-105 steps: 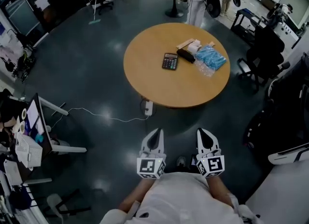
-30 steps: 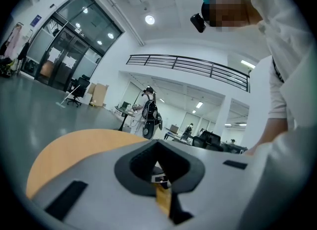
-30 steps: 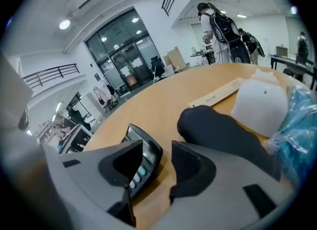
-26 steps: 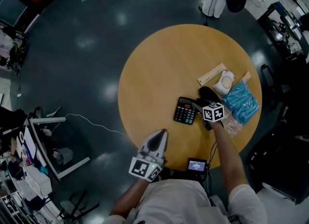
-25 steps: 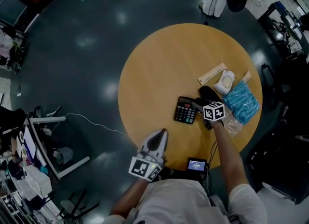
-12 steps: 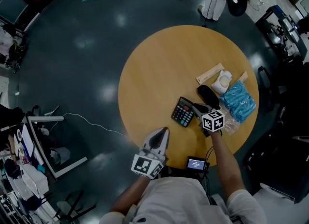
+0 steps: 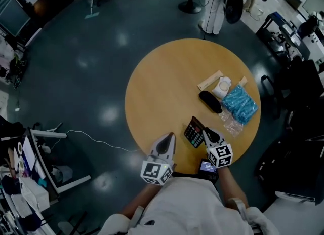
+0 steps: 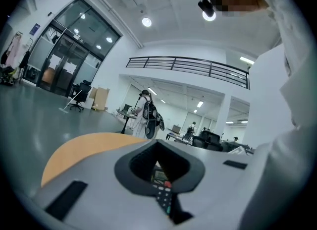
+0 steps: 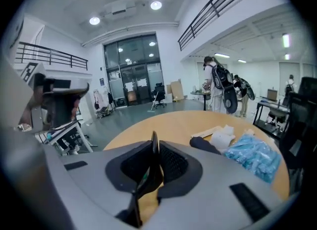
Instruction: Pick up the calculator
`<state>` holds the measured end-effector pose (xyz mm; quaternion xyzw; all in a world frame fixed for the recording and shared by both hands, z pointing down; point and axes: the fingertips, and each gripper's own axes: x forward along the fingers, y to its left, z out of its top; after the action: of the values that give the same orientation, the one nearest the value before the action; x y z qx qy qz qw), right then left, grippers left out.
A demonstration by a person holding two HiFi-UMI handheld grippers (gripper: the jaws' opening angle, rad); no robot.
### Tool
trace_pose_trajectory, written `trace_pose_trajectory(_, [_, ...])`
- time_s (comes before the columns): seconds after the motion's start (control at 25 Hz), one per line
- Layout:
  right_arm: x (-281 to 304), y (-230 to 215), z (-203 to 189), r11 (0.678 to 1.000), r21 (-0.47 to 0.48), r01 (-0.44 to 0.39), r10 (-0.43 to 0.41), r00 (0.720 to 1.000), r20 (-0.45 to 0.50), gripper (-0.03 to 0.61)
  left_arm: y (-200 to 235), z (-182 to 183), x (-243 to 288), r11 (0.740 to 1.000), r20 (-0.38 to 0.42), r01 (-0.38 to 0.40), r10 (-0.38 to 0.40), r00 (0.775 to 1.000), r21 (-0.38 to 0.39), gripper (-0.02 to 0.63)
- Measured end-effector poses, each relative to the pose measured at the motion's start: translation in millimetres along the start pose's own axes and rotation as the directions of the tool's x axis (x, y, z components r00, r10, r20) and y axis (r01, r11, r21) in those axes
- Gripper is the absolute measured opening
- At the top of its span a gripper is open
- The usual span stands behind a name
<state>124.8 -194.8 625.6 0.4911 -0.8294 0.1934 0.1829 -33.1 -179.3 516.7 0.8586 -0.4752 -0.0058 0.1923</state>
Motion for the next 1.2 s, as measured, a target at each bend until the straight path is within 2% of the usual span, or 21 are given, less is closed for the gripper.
trace_pose_trajectory(0.16, [-65, 26, 33, 0.999, 0.046, 0.024, -0.029, 0.993, 0.115, 0.054, -27, 12, -9, 0.998, 0.032, 0.052, -0.053, 0.998, 0.029, 0.006])
trace_pose_trajectory(0.28, [-90, 38, 41, 0.997, 0.066, 0.025, -0.035, 0.987, 0.155, 0.054, -45, 8, -6, 0.995, 0.025, 0.094, -0.095, 0.995, 0.035, 0.006])
trace_pose_trajectory(0.48, [-97, 49, 38, 1.000, 0.002, 0.027, -0.027, 0.988, 0.150, 0.054, -66, 9, -4, 0.986, 0.019, 0.144, -0.147, 0.989, 0.084, 0.006])
trace_pose_trajectory(0.6, [-100, 49, 32, 1.000, -0.001, 0.030, -0.029, 0.989, 0.146, 0.054, -73, 4, -7, 0.983, 0.008, 0.154, -0.155, 0.988, 0.103, 0.006])
trace_pose_trajectory(1.2, [-107, 49, 45, 0.999, -0.007, 0.050, -0.048, 0.980, 0.191, 0.054, -70, -3, -15, 0.986, 0.000, 0.149, -0.149, 0.989, 0.075, 0.006])
